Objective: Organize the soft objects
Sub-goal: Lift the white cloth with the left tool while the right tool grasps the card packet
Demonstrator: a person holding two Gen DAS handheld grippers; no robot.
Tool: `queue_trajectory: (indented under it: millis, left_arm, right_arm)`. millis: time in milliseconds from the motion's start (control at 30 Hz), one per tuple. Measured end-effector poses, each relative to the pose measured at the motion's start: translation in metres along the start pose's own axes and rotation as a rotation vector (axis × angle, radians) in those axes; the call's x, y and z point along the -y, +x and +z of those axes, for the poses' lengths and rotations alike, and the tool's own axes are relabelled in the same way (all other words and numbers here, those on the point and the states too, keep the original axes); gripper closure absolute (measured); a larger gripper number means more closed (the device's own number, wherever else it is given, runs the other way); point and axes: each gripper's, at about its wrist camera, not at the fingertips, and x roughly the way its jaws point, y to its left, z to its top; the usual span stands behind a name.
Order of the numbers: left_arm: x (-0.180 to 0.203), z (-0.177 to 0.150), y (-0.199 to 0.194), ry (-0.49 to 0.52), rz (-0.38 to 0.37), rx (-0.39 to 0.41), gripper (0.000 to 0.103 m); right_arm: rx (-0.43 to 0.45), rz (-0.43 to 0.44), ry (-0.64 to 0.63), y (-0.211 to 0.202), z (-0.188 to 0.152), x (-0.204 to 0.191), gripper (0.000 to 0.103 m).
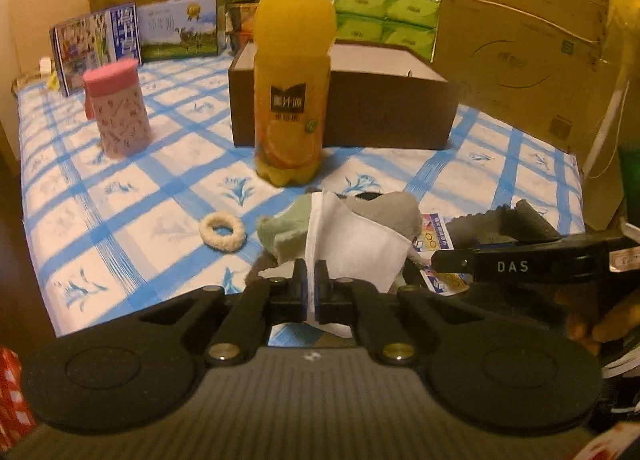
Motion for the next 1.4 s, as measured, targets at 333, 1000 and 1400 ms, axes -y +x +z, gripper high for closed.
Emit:
queue_trajectory:
  millis: [333, 1000, 1400]
  left_arm:
    - [-0.005, -0.013, 0.019, -0.039, -0.004, -0.065, 0.1]
    - [0.001, -0.026, 0.004, -0.069, -0.032, -0.088, 0.099]
    - [0.004, -0.031, 0.005, -0.035, -0.038, -0.076, 0.101]
  right_arm:
    - [0.023, 0.122, 0.115, 0.011, 0.0, 0.018, 0.097]
    - [-0.014, 0.18, 0.122, -0.004, -0.016, -0.006, 0.097]
    - [-0.005, 0.134, 0.073, -0.014, -0.018, -0.016, 0.102]
